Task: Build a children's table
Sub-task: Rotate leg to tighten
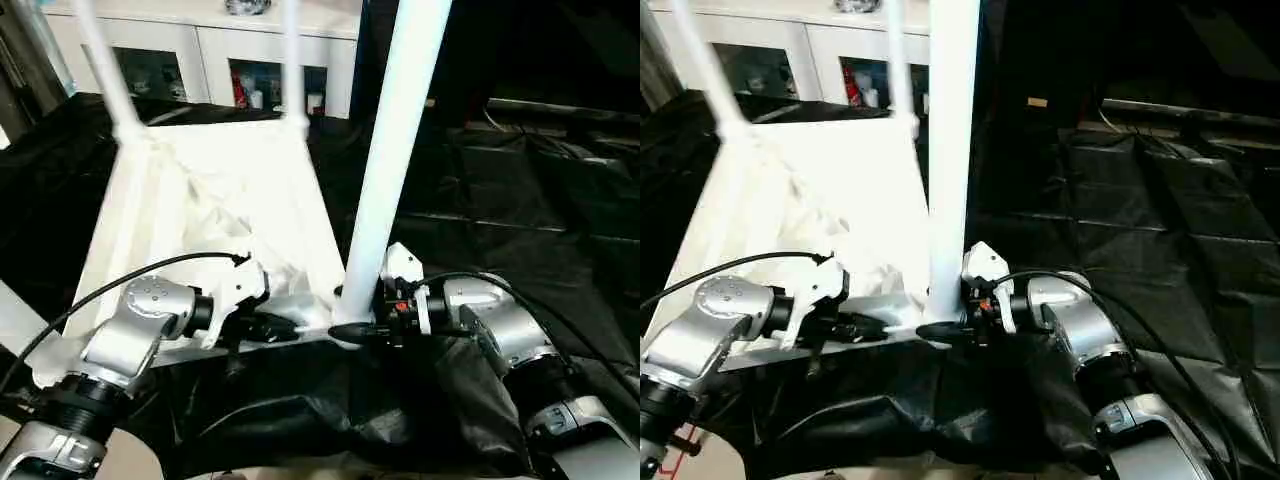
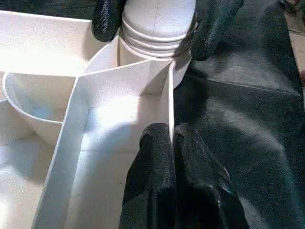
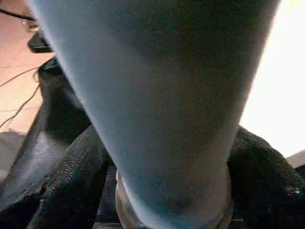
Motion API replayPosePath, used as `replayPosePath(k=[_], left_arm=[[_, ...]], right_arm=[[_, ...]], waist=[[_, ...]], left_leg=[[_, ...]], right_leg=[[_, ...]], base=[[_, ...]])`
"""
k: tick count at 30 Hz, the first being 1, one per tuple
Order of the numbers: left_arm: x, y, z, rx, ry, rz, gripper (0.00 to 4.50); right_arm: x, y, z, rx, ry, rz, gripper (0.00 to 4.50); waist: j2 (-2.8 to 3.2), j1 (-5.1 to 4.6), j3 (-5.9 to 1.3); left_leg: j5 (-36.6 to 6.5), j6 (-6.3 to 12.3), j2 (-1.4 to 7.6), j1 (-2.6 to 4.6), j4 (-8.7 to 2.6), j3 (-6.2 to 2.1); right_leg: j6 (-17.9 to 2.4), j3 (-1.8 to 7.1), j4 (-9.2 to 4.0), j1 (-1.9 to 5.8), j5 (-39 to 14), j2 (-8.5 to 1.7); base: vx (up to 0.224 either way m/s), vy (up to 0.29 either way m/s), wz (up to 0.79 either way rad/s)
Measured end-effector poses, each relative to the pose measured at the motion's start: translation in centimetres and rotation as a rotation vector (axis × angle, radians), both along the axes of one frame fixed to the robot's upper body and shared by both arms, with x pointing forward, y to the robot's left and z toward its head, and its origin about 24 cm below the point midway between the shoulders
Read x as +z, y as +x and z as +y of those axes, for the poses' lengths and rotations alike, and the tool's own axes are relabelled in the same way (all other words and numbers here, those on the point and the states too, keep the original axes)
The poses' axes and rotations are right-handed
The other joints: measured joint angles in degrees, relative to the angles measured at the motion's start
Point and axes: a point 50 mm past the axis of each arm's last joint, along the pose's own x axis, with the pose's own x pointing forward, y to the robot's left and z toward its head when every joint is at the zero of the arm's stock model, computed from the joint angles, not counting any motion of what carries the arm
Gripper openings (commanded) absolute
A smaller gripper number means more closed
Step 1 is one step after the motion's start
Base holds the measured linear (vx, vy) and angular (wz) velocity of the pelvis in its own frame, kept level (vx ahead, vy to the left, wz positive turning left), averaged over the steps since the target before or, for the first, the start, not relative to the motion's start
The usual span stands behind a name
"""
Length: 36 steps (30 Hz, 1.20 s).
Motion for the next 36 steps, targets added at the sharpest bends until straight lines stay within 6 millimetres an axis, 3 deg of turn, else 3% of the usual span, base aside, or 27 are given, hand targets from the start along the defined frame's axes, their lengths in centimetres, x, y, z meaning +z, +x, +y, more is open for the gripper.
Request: replayPosePath(k=[9, 13, 18, 24, 26, 27, 32, 36], left_arm=[[-0.3, 0.3, -0.6, 0.007, -0.023, -0.015, 0.0], [-0.5, 1.6, -1.4, 0.137, -0.025, -0.058, 0.0], [-0.8, 3.1, -2.6, 0.296, -0.019, -0.092, 0.0], [-0.9, 3.8, -3.9, 0.373, -0.014, -0.121, 0.0], [-1.0, 3.8, -4.0, 0.372, -0.015, -0.116, 0.0], [-1.0, 3.8, -4.0, 0.371, -0.015, -0.116, 0.0], [-0.8, 3.7, -3.9, 0.35, -0.015, -0.112, 0.0], [-0.5, 3.3, -3.0, 0.293, -0.011, -0.093, 0.0]], right_arm=[[-0.2, -0.2, 0.0, -0.037, 0.012, 0.02, 2.67], [-0.8, 1.0, 0.2, -0.272, 0.049, 0.0, 2.65], [-1.3, 2.9, 1.8, -0.598, 0.069, -0.013, 2.64], [-1.4, 3.8, 2.8, -0.784, 0.065, -0.02, 2.64], [-1.5, 3.8, 2.8, -0.783, 0.064, -0.039, 2.64], [-1.5, 3.8, 2.8, -0.781, 0.064, -0.045, 3.2], [-1.3, 3.7, 2.6, -0.717, 0.06, -0.059, 3.55], [-0.9, 3.2, 2.0, -0.546, 0.035, -0.078, 3.79]], waist=[[0.0, 0.75, 0.0], [0.0, 0.64, 0.0], [0.02, -0.82, 0.0], [0.19, -0.95, -0.08], [0.32, -0.94, -0.13], [0.36, -0.94, -0.14], [0.39, -0.91, -0.13], [0.39, -0.97, -0.12]], left_leg=[[0.0, 0.0, -0.01, 0.03, -0.01, 0.02], [0.01, -0.02, -0.02, 0.09, -0.02, 0.06], [0.05, -0.09, -0.03, 0.13, -0.05, 0.02], [0.05, -0.09, -0.1, 0.1, -0.04, 0.01], [0.05, -0.09, -0.1, 0.08, -0.04, 0.01], [0.04, -0.09, -0.1, 0.08, -0.07, 0.01], [0.05, -0.09, -0.06, 0.07, -0.13, 0.0], [0.04, -0.09, -0.01, 0.03, -0.13, 0.0]], right_leg=[[-0.01, 0.02, 0.01, 0.04, 0.01, -0.02], [0.2, 0.05, 0.06, 0.06, -0.01, -0.02], [0.24, 0.03, 0.08, 0.02, 0.01, -0.01], [0.24, 0.07, -0.02, 0.04, 0.02, -0.03], [0.24, 0.08, -0.02, 0.04, 0.02, -0.03], [0.23, 0.08, -0.02, 0.04, 0.02, -0.03], [0.19, 0.03, 0.03, 0.02, 0.06, 0.0], [0.09, 0.01, 0.02, -0.03, 0.12, 0.04]], base=[[0.0, 0.0, 0.0], [0.0, 0.0, 0.0], [0.0, 0.0, 0.0], [0.0, 0.0, 0.0], [0.0, 0.0, 0.0], [0.0, 0.0, 0.0], [0.0, 0.0, 0.0], [0.0, 0.0, 0.0]])
